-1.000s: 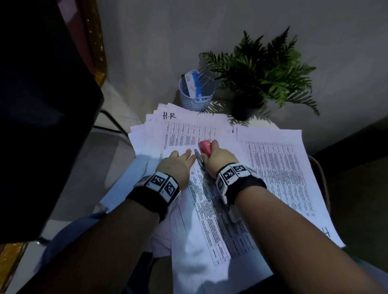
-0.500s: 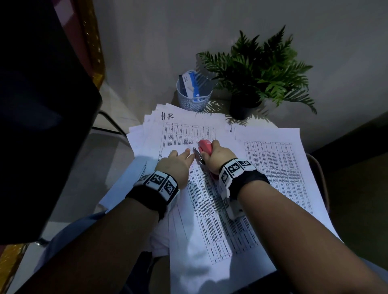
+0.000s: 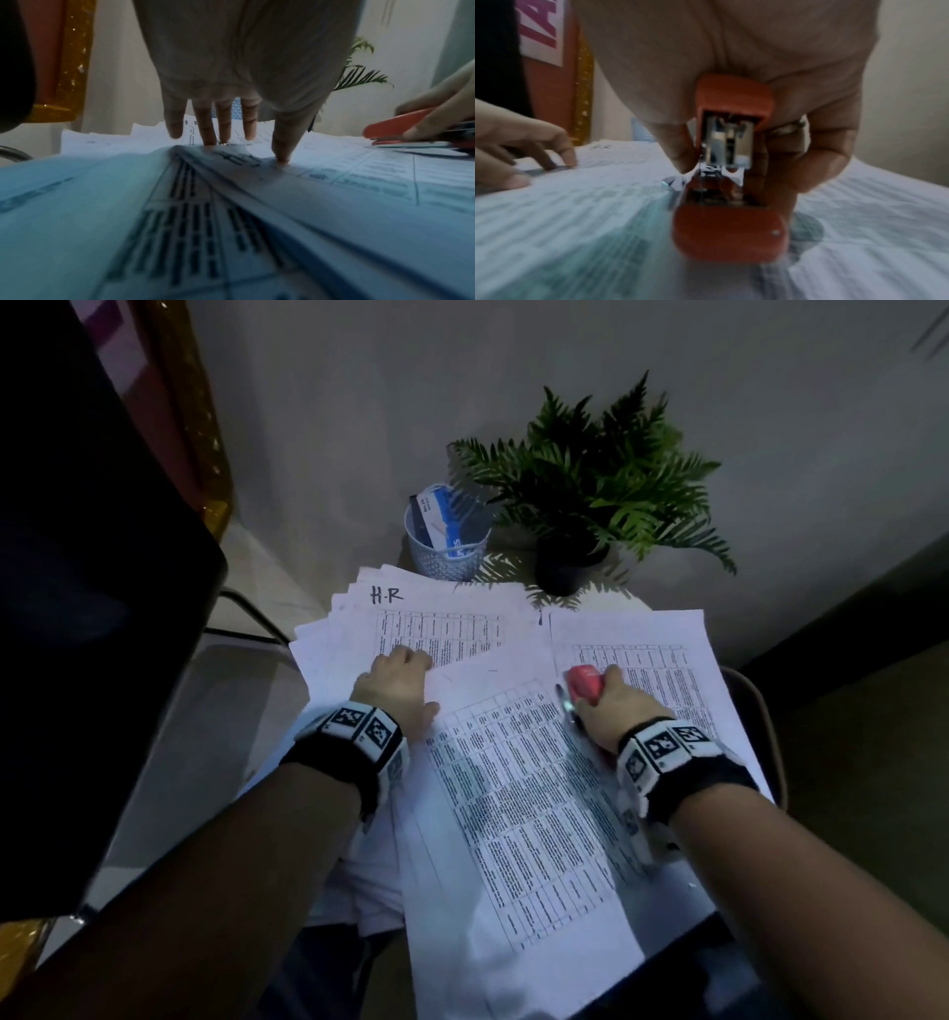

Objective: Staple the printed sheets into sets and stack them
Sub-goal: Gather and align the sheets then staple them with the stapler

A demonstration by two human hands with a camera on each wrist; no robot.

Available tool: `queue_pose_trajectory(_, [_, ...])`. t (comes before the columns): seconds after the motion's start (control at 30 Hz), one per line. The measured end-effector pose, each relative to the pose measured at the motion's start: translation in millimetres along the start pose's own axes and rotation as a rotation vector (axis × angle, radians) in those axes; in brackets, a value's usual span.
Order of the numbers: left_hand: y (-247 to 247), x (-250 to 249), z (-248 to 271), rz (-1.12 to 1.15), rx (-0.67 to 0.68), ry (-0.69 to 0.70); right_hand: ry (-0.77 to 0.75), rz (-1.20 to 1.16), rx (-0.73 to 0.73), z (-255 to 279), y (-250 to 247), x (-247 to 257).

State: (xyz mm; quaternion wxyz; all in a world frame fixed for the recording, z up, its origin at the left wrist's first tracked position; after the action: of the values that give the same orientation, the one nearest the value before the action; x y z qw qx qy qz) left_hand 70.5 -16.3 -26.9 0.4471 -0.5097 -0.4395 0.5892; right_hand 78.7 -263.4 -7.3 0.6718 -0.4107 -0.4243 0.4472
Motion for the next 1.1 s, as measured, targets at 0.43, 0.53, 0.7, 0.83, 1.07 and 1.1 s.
queue_pose_trajectory(0.43, [-39.6, -3.7, 13.2, 0.302, 0.161, -0.179, 0.007, -0.010, -0.260, 7.3, -54.3, -16.7])
queue_pose_trajectory(0.53, [-73.3, -11.7, 30.4, 0.548, 0.057, -0.164, -0.090, -0.324, -0.227, 27.5, -72.2, 12.8])
queue_pose_trajectory(0.7, [-108.4, -24.9, 70.5, 0.756, -0.063, -0.154, -0.102, -0.751, -0.010, 75.5, -66.7, 58.4])
queue_pose_trajectory(0.83, [-120.9, -37.5, 97.1, 0.829, -0.132, -0.121, -0.045, -0.876, 0.090, 102.6, -62.6, 72.8])
queue_pose_trajectory(1.07, [-138.0, -47.7, 119.9, 0.758, -0.281, -0.020, 0.069, -0.952, 0.128, 124.3, -75.9, 66.1])
queue_pose_trajectory(1.1, [-139.6, -49.5, 122.0, 0.740, -0.290, 0.000, 0.088, -0.976, 0.140, 126.3, -75.2, 64.3])
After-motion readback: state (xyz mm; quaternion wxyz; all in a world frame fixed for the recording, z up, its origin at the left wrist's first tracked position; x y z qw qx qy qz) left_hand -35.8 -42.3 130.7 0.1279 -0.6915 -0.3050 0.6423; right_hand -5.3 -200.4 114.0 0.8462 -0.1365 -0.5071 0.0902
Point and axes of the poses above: each hand's wrist, its own z-axis away from the middle knuckle, its own y-axis out of the palm, x = y × z, the point moved 4 cm from there along -z, towards the middle knuckle, and after that the axes turned 14 degrees about -x, right-handed, at the moved point
